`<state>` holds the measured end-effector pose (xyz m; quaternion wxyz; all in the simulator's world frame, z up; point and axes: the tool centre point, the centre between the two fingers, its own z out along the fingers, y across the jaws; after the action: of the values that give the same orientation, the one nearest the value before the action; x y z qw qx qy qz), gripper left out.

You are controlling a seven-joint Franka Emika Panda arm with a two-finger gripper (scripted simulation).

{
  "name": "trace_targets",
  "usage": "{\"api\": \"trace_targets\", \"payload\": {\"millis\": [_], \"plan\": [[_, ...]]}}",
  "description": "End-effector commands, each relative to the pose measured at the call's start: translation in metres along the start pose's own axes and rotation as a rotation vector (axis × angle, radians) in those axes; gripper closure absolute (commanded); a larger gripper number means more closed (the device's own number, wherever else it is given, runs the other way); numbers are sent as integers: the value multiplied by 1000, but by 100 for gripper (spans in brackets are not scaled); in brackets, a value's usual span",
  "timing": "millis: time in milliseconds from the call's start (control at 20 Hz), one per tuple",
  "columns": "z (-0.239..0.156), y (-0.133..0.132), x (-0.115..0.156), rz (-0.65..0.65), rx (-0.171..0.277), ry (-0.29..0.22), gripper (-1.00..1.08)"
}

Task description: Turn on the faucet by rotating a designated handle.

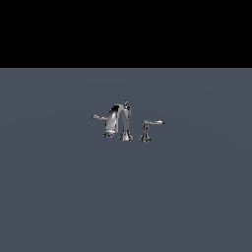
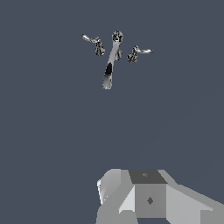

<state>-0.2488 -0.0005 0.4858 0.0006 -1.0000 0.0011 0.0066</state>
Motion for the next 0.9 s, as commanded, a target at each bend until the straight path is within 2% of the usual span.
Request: {"api": "trace_targets", "payload": {"millis": [0,450,850], "plan": [[0,0,0,0,0,0,108],[9,1,1,-31,-15,-36,108],[10,0,5,-23,-6,-38,108]]}}
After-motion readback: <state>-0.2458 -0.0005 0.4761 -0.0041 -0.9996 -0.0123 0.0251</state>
